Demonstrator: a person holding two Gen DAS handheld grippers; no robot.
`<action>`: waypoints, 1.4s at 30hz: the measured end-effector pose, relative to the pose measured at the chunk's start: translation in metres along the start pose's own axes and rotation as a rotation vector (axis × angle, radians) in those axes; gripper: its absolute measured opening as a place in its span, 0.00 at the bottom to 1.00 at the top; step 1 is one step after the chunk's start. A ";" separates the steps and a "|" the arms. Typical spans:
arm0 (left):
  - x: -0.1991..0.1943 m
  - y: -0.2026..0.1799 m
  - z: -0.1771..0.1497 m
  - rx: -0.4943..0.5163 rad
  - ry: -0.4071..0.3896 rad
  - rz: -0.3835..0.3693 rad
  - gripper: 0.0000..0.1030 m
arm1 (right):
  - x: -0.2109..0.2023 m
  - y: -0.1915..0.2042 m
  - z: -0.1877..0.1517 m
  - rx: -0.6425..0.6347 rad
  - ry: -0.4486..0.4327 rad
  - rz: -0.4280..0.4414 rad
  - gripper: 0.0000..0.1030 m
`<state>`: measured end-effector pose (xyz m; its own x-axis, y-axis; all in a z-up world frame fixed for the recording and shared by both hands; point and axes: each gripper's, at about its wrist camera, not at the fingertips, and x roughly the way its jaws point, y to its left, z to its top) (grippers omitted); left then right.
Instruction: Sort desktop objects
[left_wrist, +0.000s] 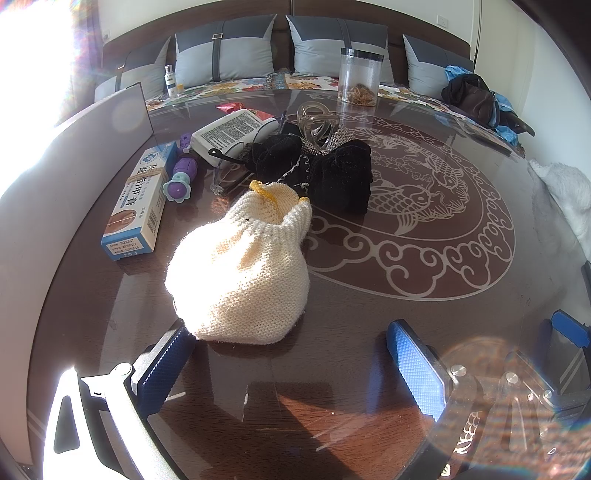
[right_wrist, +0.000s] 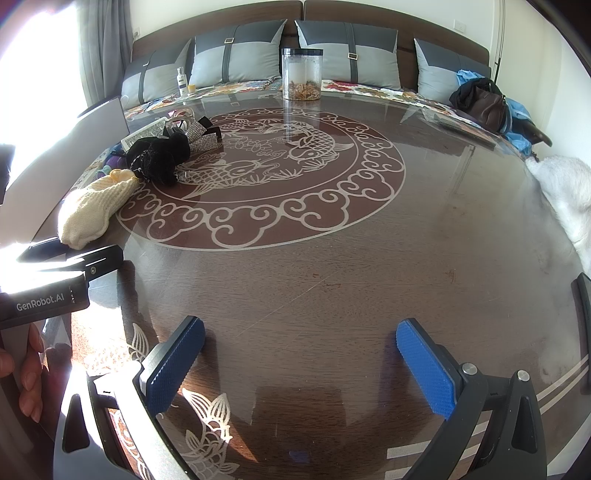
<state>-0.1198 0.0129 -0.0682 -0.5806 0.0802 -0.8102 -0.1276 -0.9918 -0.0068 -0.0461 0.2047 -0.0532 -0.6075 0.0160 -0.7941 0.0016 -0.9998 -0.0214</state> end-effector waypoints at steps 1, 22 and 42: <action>0.000 0.000 0.000 0.000 0.000 0.000 1.00 | 0.000 0.000 0.000 0.000 0.000 0.000 1.00; -0.019 0.009 -0.023 0.013 0.007 0.002 1.00 | 0.000 0.000 0.000 -0.002 -0.001 0.000 1.00; 0.014 0.020 0.038 0.035 0.034 -0.009 0.49 | 0.000 0.000 -0.001 -0.002 -0.001 0.001 1.00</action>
<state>-0.1615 -0.0025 -0.0575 -0.5515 0.0852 -0.8298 -0.1608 -0.9870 0.0056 -0.0453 0.2047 -0.0535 -0.6087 0.0155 -0.7932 0.0032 -0.9998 -0.0220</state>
